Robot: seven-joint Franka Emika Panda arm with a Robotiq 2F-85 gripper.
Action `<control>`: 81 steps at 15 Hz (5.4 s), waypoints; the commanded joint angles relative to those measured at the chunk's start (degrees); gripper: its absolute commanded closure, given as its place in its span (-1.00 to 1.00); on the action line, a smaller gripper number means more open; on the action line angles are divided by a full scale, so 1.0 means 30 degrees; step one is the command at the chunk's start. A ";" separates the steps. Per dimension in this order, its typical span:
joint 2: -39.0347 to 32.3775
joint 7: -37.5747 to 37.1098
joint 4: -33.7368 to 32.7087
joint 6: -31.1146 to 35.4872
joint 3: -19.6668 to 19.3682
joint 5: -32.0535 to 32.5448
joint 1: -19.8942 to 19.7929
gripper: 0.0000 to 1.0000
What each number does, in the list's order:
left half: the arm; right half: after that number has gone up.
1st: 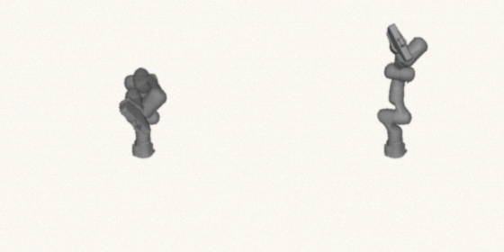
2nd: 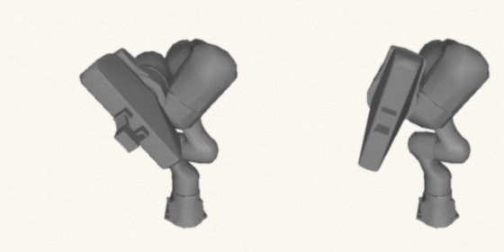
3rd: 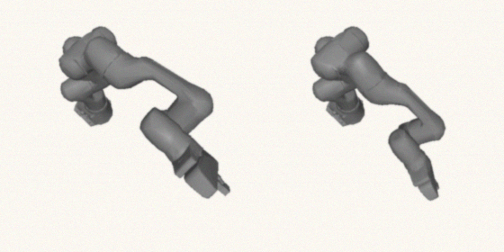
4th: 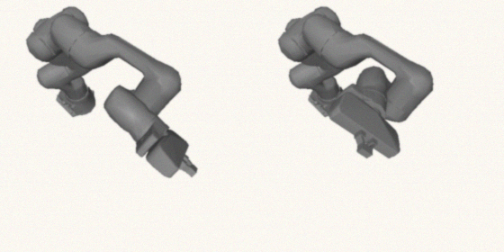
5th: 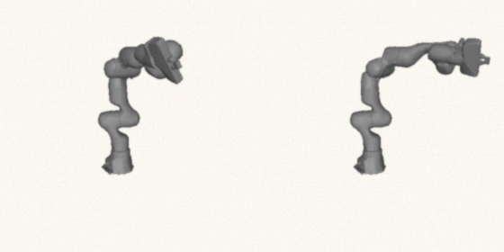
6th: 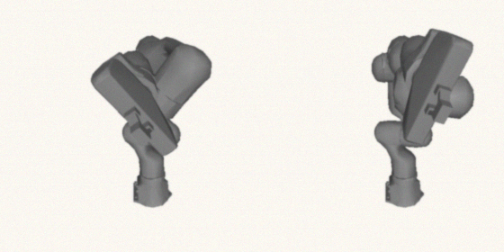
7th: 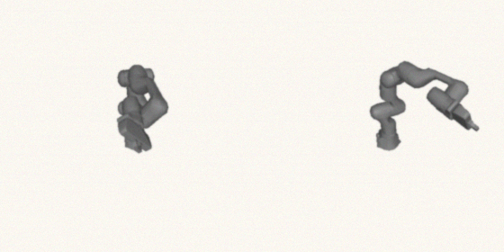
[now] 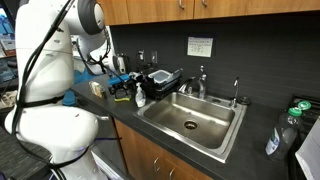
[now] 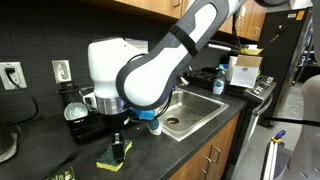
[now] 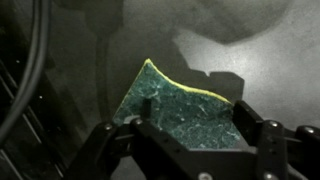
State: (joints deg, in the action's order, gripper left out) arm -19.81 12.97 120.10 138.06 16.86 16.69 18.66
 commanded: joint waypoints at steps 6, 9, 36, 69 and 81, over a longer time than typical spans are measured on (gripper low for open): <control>-0.2114 0.0322 -0.0731 0.0949 -0.0747 -0.0045 -0.0414 0.45; -0.2091 0.0343 -0.0955 0.0738 -0.0720 -0.0062 -0.0371 0.74; -0.1966 0.0119 -0.4700 -0.5216 -0.0025 -0.0453 0.0776 0.92; 0.3499 -0.7182 -0.2474 -1.0494 0.0527 -0.2899 0.1233 0.92; 0.8006 -1.1182 0.2022 -1.1013 0.0513 -0.3837 0.0555 0.92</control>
State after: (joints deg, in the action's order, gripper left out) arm -1.48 -18.52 121.11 105.36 18.49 7.04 21.29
